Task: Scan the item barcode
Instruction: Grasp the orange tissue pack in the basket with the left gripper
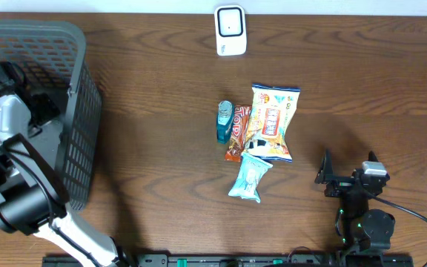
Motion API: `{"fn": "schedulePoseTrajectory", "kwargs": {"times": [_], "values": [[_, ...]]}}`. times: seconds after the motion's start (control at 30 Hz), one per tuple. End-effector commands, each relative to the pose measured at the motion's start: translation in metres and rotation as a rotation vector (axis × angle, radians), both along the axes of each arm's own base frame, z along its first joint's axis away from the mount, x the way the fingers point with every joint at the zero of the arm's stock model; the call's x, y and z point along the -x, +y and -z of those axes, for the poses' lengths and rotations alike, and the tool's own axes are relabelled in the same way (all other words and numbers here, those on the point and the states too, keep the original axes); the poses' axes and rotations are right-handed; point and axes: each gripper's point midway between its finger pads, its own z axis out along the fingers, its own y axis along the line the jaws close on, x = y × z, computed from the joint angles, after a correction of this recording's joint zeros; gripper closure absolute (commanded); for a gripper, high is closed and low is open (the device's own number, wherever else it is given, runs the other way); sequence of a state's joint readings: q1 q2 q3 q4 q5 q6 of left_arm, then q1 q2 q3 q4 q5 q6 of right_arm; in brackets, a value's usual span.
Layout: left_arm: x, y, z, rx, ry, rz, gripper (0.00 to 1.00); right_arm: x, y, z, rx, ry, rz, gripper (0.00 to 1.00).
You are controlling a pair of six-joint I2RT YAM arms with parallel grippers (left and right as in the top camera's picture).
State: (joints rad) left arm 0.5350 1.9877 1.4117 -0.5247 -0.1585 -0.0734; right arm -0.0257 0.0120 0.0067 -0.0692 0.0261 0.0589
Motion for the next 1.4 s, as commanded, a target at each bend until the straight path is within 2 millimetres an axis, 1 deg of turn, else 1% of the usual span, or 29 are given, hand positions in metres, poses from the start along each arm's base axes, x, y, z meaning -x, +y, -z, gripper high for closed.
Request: {"fn": "schedulePoseTrajectory", "kwargs": {"times": [0.0, 0.5, 0.63, 0.73, 0.77, 0.8, 0.83, 0.87, 0.9, 0.93, 1.0, 1.13, 1.23, 1.27, 1.37], "values": [[-0.001, 0.000, 0.013, 0.019, 0.011, 0.014, 0.02, 0.000, -0.003, 0.000, 0.012, -0.001, 0.012, 0.01], [-0.016, 0.008, 0.012, -0.012, -0.045, 0.015, 0.02, 0.000, -0.003, 0.000, 0.012, -0.001, 0.011, 0.01], [-0.019, 0.009, 0.020, -0.009, -0.047, 0.017, 0.02, 0.000, -0.003, 0.000, 0.012, -0.001, 0.011, 0.01], [-0.023, 0.002, 0.035, 0.041, -0.052, 0.036, 0.02, 0.000, -0.003, 0.000, 0.012, -0.001, 0.011, 0.01], [-0.023, -0.001, 0.039, 0.059, -0.052, 0.042, 0.00, 0.000, -0.003, 0.000, 0.012, -0.001, 0.012, 0.01], [-0.024, -0.004, 0.045, 0.078, -0.048, 0.047, 0.05, 0.000, -0.003, 0.000, 0.012, -0.001, 0.012, 0.01], [-0.023, -0.007, 0.051, 0.095, -0.043, 0.051, 0.14, 0.000, -0.003, 0.000, 0.012, -0.001, 0.011, 0.01], [-0.022, -0.009, 0.054, 0.106, -0.036, 0.053, 0.26, 0.000, -0.003, 0.000, 0.012, -0.001, 0.012, 0.01], [-0.020, -0.010, 0.056, 0.112, -0.026, 0.052, 0.36, 0.000, -0.003, 0.000, 0.012, -0.001, 0.011, 0.01], [-0.019, -0.011, 0.056, 0.116, -0.020, 0.051, 0.43, 0.000, -0.003, 0.000, 0.012, -0.001, 0.011, 0.01], [-0.016, -0.012, 0.055, 0.121, -0.012, 0.048, 0.44, 0.000, -0.003, 0.000, 0.012, -0.001, 0.012, 0.01], [-0.012, -0.014, 0.044, 0.124, -0.008, 0.046, 0.57, 0.000, -0.003, 0.000, 0.012, -0.001, 0.012, 0.01], [-0.012, -0.014, 0.023, 0.109, -0.032, 0.047, 0.58, 0.000, -0.003, 0.000, 0.012, -0.001, 0.012, 0.01], [-0.013, -0.014, 0.000, 0.086, -0.068, 0.049, 0.58, 0.000, -0.003, 0.000, 0.012, -0.001, 0.012, 0.01], [-0.016, -0.012, -0.049, 0.037, -0.170, 0.027, 0.58, 0.000, -0.003, 0.000, 0.012, -0.001, 0.011, 0.01]]}}
